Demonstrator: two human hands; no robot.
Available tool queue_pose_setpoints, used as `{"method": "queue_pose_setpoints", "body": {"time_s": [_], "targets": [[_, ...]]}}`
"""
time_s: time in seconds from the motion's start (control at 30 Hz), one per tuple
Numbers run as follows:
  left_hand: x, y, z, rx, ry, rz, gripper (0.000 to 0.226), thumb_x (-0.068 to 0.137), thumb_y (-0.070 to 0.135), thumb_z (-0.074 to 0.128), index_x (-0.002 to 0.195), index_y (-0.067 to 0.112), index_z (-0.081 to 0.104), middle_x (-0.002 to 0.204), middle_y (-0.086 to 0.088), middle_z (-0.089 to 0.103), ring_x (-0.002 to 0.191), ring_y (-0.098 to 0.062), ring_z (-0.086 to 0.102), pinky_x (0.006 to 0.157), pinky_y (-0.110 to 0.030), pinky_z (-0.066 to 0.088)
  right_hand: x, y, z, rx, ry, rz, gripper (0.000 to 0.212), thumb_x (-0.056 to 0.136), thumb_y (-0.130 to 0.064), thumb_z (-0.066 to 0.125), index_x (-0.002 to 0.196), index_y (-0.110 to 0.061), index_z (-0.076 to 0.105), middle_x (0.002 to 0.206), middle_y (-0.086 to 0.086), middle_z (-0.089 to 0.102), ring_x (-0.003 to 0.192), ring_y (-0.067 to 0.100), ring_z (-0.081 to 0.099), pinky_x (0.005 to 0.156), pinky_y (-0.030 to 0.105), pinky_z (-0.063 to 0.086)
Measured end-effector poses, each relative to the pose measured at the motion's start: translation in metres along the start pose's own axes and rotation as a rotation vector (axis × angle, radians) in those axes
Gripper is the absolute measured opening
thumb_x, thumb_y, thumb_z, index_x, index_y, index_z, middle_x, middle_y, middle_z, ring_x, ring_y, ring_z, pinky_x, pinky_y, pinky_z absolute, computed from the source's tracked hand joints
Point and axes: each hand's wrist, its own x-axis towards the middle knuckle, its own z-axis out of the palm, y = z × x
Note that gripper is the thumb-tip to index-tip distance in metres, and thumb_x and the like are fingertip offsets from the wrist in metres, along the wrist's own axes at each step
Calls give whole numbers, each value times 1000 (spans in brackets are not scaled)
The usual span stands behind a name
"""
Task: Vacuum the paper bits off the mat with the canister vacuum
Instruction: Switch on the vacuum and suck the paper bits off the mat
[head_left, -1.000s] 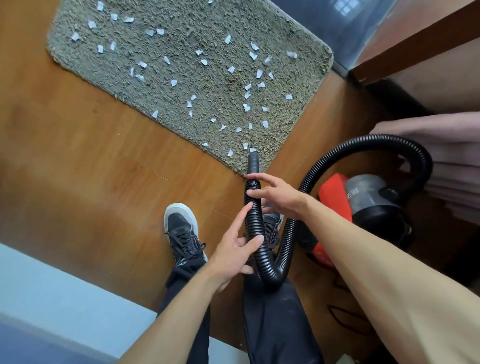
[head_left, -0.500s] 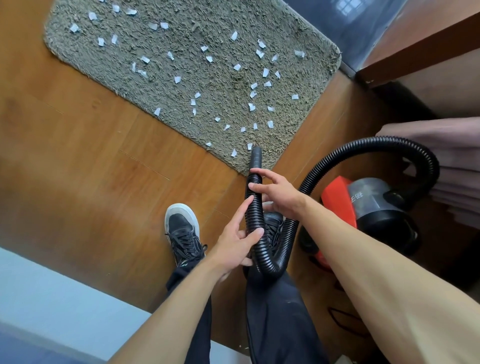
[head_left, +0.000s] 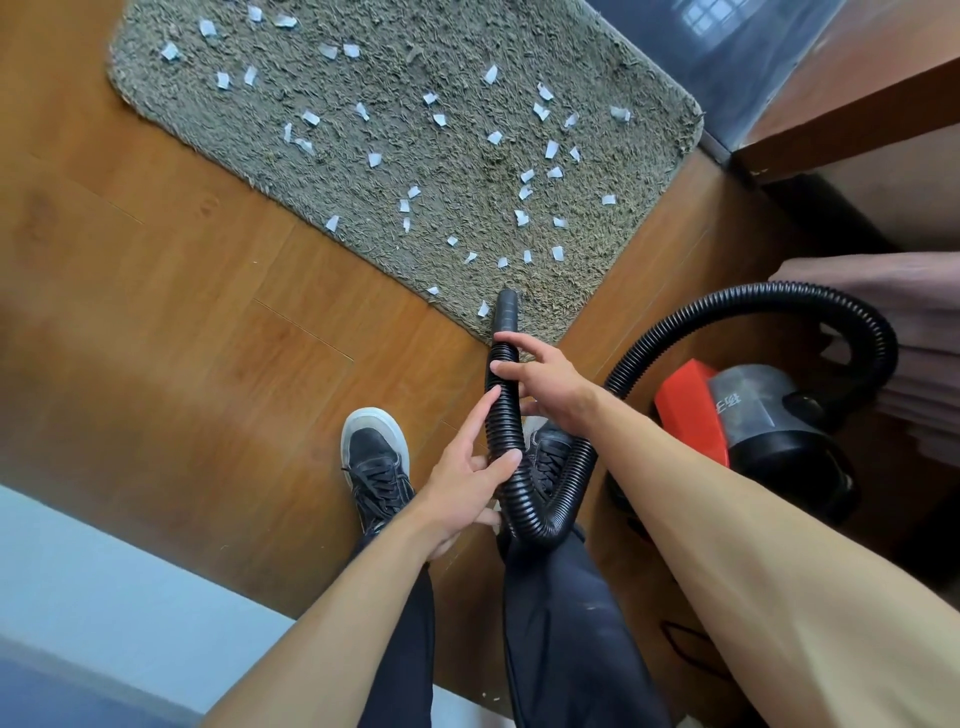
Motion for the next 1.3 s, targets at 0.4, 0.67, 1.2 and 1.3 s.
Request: {"method": "queue_pose_setpoints", "body": {"time_s": [0.4, 0.67, 1.2, 1.3], "targets": [[-14, -14, -1, -82, -9, -33, 71, 101, 16, 54, 144, 62, 22, 108, -5, 75, 101, -20, 72, 79, -48, 60, -5, 6, 12, -95, -14, 68, 44, 92, -8, 61, 131, -27, 56, 102, 5, 63, 68, 13, 60, 55, 28, 53], [-19, -16, -23, -142, 32, -2, 71, 100, 14, 55, 141, 64, 26, 113, -5, 74, 104, -24, 71, 88, -60, 54, 2, -1, 42, -172, -38, 43, 45, 92, -8, 60, 132, -28, 55, 111, 10, 62, 80, 17, 63, 65, 33, 57], [-28, -6, -56, -153, 67, 41, 70, 100, 15, 56, 139, 66, 28, 104, -5, 75, 99, -21, 72, 88, -59, 54, 8, -21, 84, -301, -43, -8, 49, 94, -10, 56, 139, -27, 49, 121, 16, 62, 88, 21, 63, 64, 31, 54], [-26, 0, -57, -115, 48, 40, 70, 100, 16, 56, 139, 66, 26, 103, -9, 75, 99, -24, 72, 83, -55, 57, 7, -25, 83, -296, 1, -15, 49, 96, -11, 55, 142, -26, 47, 119, 15, 62, 85, 19, 63, 61, 30, 53]]}}
